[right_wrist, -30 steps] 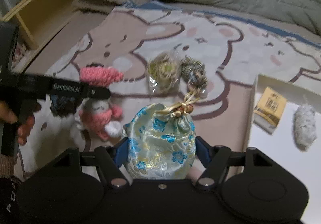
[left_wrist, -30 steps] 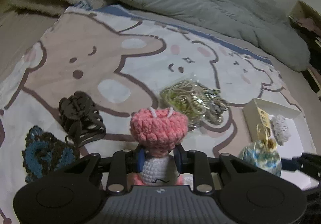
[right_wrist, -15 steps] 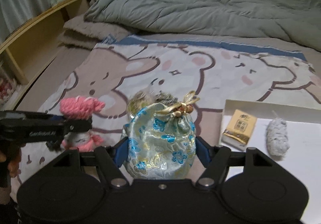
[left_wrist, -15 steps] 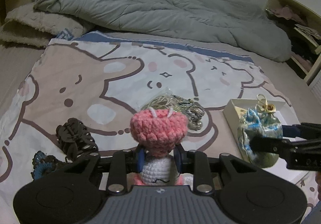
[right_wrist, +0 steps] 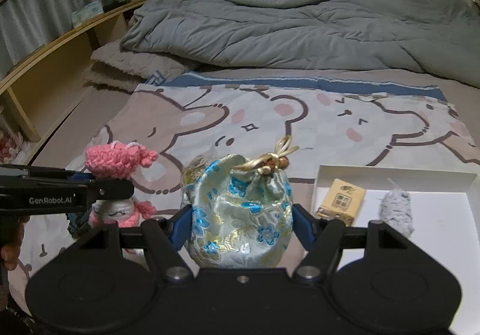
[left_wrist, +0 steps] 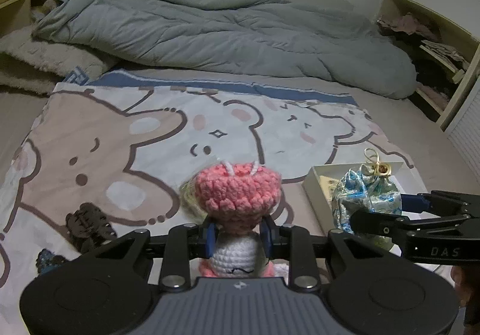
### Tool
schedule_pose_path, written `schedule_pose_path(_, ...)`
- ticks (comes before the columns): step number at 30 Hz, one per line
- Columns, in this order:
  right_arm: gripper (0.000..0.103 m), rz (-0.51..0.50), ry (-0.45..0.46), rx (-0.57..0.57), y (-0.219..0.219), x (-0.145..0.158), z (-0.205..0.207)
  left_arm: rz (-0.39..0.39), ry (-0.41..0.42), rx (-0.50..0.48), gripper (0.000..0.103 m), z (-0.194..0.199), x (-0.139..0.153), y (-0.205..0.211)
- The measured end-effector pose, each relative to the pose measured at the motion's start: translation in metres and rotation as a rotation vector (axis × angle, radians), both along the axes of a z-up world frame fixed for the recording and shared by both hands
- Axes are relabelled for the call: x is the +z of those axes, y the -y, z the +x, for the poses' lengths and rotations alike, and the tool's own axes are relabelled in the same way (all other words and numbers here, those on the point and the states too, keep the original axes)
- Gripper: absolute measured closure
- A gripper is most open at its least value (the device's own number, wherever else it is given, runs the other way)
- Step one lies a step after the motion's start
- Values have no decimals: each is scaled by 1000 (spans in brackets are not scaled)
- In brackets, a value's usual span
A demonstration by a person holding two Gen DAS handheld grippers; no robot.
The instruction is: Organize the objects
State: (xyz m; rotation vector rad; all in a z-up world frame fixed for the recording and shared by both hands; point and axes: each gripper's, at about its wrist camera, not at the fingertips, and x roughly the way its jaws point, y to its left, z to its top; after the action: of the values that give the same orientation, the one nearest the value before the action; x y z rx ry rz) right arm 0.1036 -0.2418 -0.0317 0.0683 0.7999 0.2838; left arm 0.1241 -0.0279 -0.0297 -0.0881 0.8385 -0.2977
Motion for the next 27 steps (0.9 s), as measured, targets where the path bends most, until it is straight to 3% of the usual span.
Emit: schedule_pose_path(27,33,19,37,-281,134,1,-14,-37,-1,-167,72,29,-6,133)
